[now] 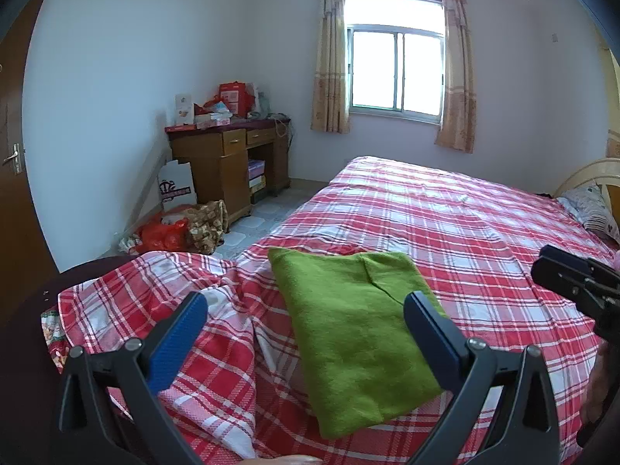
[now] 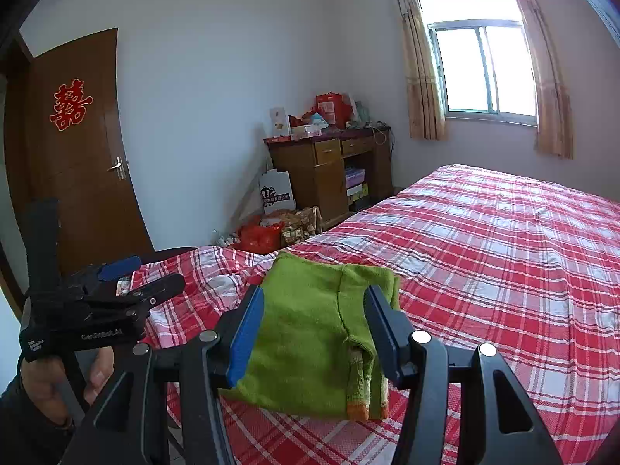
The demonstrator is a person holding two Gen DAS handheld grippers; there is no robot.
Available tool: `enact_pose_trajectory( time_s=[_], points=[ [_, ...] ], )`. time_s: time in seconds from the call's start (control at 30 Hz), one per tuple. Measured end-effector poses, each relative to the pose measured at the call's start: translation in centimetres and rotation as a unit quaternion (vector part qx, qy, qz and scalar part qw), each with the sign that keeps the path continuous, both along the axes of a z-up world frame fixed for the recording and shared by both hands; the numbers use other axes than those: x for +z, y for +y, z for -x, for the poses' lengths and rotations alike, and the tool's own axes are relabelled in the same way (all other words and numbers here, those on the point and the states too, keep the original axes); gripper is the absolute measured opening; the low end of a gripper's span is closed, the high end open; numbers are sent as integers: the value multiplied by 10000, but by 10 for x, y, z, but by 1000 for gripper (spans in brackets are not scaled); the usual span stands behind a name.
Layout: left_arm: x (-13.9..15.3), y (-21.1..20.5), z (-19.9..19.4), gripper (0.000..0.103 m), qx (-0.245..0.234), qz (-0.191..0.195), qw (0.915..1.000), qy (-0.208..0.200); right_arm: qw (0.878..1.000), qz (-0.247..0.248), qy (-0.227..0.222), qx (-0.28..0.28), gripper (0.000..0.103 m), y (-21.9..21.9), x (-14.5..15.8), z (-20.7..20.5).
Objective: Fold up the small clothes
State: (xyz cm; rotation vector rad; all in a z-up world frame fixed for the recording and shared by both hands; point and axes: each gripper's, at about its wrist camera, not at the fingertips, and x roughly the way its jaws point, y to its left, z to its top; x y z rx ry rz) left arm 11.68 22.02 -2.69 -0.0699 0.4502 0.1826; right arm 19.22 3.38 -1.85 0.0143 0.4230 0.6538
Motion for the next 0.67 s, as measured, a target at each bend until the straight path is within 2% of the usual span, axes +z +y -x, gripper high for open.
enact_pose_trajectory(
  time_s=[0.67],
  points=[
    [0,0,3,103,183,-254,9994,-116,9999,73,120,31,55,0,-13,3]
  ],
)
